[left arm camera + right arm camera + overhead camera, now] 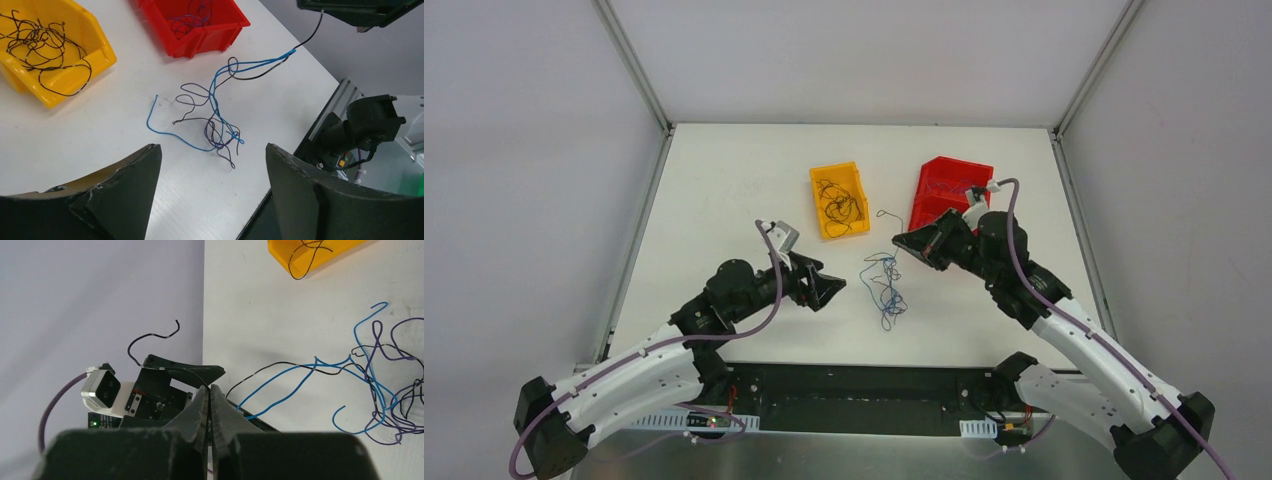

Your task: Untangle the cables

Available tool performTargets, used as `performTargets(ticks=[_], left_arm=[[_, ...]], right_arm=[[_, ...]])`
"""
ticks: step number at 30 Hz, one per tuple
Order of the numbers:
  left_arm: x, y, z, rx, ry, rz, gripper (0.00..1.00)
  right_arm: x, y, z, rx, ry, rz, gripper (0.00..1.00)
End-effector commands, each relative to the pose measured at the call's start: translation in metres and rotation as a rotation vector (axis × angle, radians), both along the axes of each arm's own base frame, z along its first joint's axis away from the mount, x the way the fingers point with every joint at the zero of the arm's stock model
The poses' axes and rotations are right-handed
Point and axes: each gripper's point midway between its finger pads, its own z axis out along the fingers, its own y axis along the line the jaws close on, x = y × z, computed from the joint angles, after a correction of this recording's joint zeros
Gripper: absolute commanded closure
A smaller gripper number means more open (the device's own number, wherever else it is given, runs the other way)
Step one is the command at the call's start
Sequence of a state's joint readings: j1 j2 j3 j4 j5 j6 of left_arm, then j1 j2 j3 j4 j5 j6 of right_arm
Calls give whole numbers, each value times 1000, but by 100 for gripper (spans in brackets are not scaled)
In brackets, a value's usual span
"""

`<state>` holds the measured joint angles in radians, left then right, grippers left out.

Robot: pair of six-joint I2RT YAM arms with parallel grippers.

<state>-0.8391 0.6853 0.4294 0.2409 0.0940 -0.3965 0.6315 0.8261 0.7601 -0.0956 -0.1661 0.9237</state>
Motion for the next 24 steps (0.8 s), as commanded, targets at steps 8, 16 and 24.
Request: performTargets(ticks=[8, 16, 24], left_arm=[[-1, -22, 47, 10, -85, -108, 15], [5, -41, 57, 7, -80, -153, 15], [10, -62, 62, 15, -70, -218, 20]], right_arm=[[-18, 42, 5, -168, -88, 245, 100], [-20, 58, 12, -194, -159, 314, 100], [-19, 69, 19, -182, -172, 362, 100]])
